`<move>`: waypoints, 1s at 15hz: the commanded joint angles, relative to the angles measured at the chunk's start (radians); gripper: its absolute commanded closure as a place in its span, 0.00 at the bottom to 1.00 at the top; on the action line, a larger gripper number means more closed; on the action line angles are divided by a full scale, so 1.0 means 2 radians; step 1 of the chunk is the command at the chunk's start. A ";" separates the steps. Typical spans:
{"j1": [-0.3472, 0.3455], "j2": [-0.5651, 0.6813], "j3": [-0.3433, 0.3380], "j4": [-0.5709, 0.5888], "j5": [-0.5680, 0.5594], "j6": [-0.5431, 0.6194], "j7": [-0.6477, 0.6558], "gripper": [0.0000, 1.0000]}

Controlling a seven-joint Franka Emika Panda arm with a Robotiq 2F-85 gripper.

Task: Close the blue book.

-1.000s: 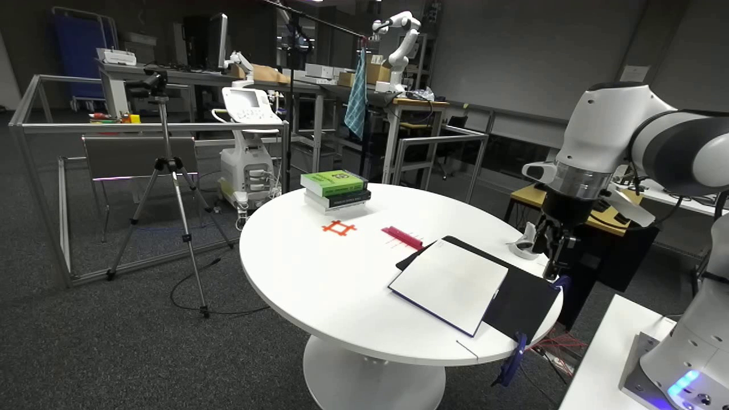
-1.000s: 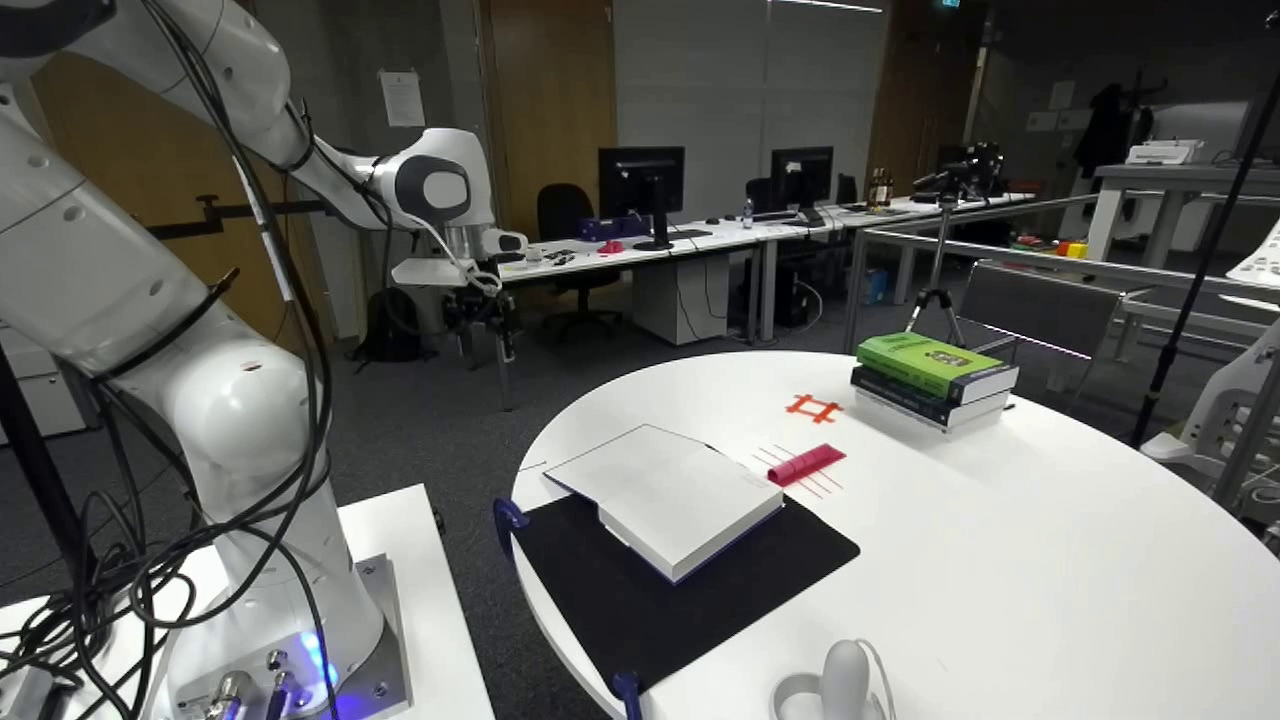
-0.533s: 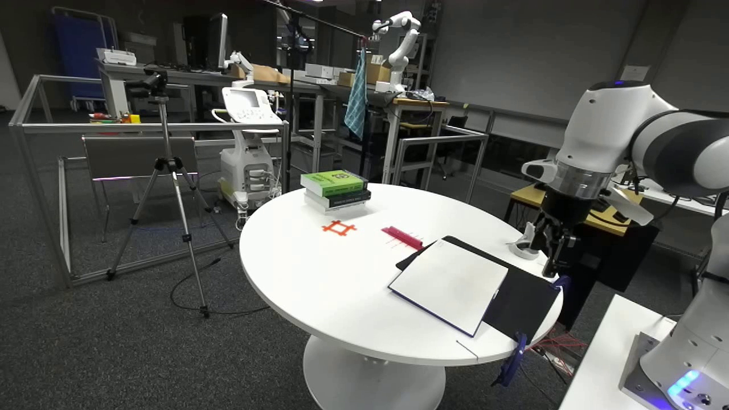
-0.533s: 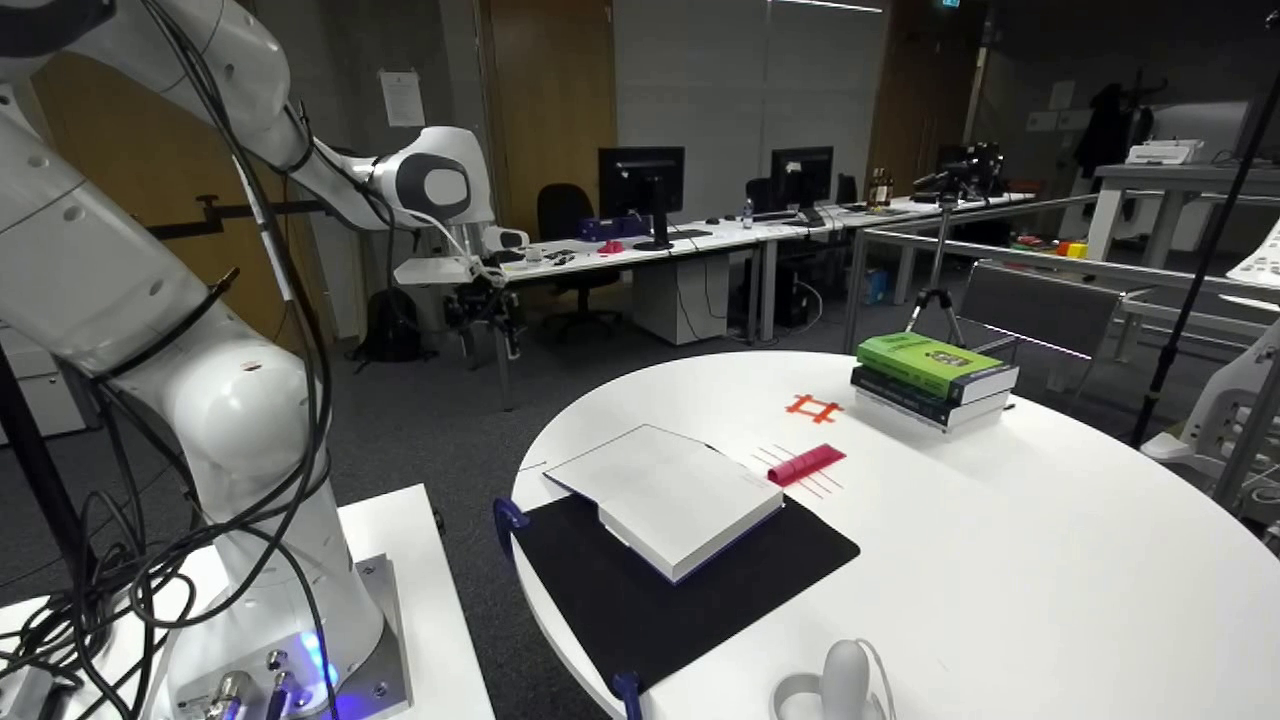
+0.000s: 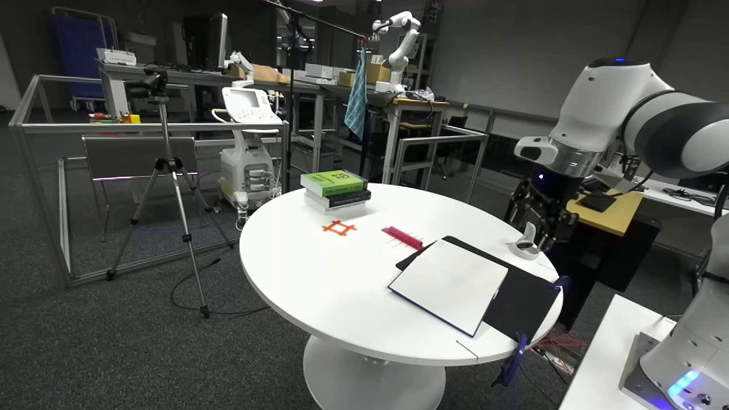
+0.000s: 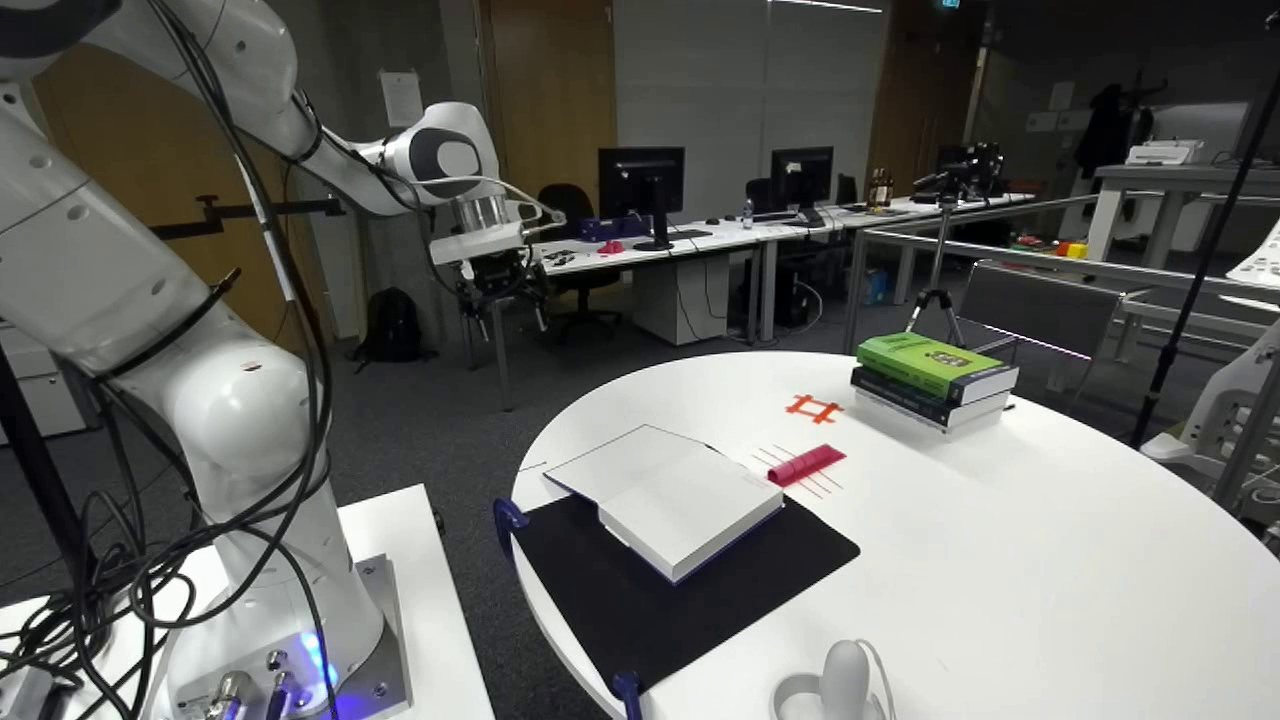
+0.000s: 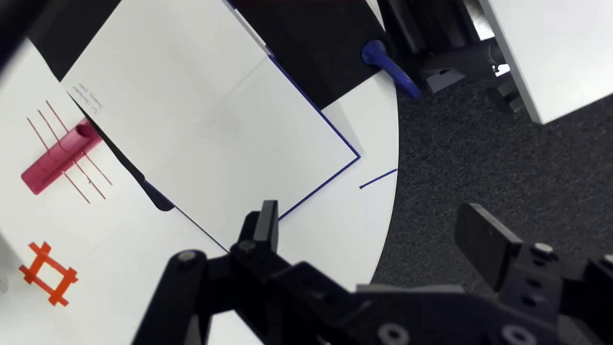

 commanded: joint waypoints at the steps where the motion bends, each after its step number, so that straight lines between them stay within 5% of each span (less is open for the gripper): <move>1: 0.001 0.025 -0.026 0.023 -0.039 -0.015 -0.081 0.00; 8: -0.026 0.049 -0.044 0.002 -0.112 0.001 -0.119 0.00; 15: -0.027 0.056 -0.042 0.001 -0.103 -0.002 -0.112 0.00</move>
